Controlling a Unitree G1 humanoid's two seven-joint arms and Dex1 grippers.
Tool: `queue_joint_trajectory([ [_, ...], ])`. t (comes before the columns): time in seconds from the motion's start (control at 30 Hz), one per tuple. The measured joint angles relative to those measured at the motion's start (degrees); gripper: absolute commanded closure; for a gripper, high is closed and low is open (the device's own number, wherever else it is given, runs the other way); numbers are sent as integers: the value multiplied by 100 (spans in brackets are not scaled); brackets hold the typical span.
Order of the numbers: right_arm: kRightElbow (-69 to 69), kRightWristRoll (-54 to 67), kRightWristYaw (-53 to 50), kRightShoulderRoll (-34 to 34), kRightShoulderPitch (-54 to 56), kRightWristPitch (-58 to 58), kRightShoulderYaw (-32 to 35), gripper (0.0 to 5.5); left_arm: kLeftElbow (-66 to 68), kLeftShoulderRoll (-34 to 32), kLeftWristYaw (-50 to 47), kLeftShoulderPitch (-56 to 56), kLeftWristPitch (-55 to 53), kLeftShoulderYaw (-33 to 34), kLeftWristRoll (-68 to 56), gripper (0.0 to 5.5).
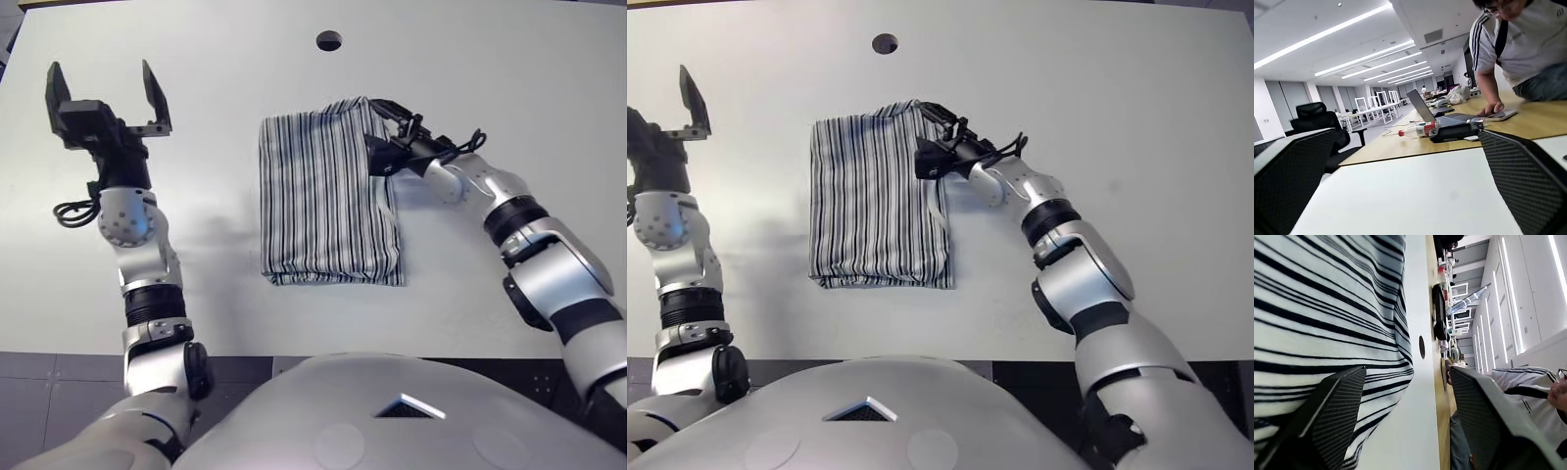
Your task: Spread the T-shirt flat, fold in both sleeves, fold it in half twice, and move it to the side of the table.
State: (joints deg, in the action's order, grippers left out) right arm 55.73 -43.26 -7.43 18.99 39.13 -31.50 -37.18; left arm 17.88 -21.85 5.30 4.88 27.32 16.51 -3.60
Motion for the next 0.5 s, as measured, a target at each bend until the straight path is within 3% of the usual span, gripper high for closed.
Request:
queue_joint_trajectory([
  [0.17, -1270, 202, -287, 179, -208, 40, 554, 233, -22, -607, -25, -186, 664, -265, 1207, 12],
  [0.3, -3365, 911, 6, 903, -1027, -92, 1319, 233, -185, -1266, -43, -776, 1341, -338, 2216, 12],
  [0.37, -4533, 1634, 672, 1463, -1799, -212, 1482, 233, -391, -1602, -33, -1196, 1600, -340, 2713, 12],
  [0.5, -6369, 2515, 2580, 3673, -4041, -457, 1628, 233, -1217, -2464, 694, -2353, 1954, -553, 3345, 12],
])
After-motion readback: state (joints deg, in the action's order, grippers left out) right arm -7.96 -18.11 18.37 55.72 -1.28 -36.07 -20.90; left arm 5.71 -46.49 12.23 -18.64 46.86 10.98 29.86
